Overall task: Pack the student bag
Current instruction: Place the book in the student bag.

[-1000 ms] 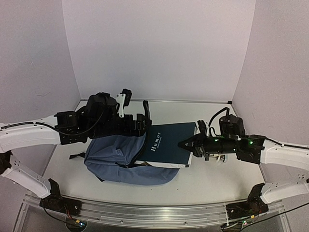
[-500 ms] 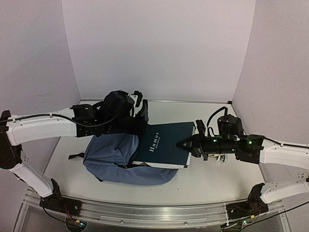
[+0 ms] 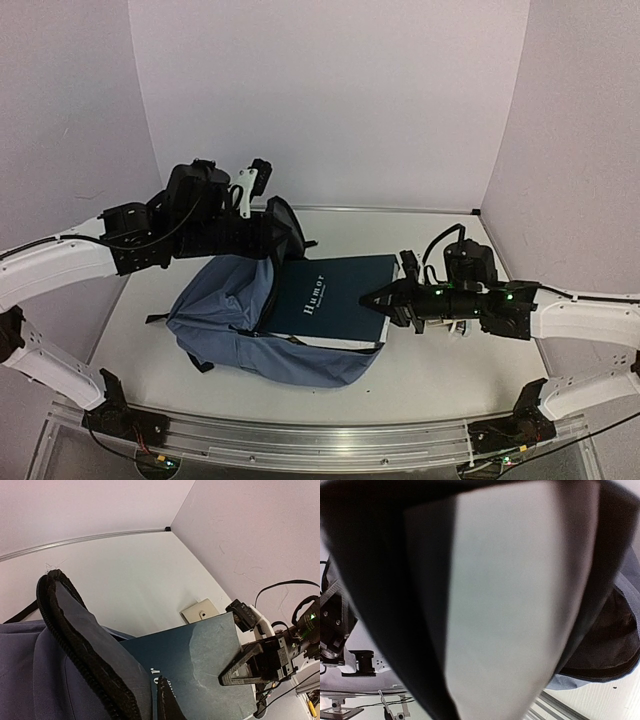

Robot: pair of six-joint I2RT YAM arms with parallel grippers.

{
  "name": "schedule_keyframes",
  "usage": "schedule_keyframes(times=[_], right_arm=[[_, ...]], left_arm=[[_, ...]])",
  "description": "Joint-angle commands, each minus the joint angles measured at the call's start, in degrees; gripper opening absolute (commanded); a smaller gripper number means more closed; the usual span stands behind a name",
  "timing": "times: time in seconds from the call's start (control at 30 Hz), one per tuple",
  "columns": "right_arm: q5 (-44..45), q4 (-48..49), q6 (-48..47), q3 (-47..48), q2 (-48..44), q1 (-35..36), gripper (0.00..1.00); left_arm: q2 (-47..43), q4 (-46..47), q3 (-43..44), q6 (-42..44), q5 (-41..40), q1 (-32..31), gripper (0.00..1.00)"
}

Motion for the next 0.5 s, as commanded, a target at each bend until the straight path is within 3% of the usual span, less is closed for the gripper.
schedule_keyframes(times=[0.0,0.27,0.47], right_arm=[[-1.18,9.20,1.26,2.77,0.73,0.50,0.00],[8.88,24.64,6.46,0.60,-0.77,0.52,0.00],[4.75,26.85,5.23,4.22,9.82,0.73,0.00]], left_arm=[[-3.60,12.25,0.02,0.18,7.82,1.27,0.00],[-3.21,11.59,0.12,-0.49,11.50,1.34,0.00],[-1.21,11.24,1.17,-0.19,13.32,1.44,0.00]])
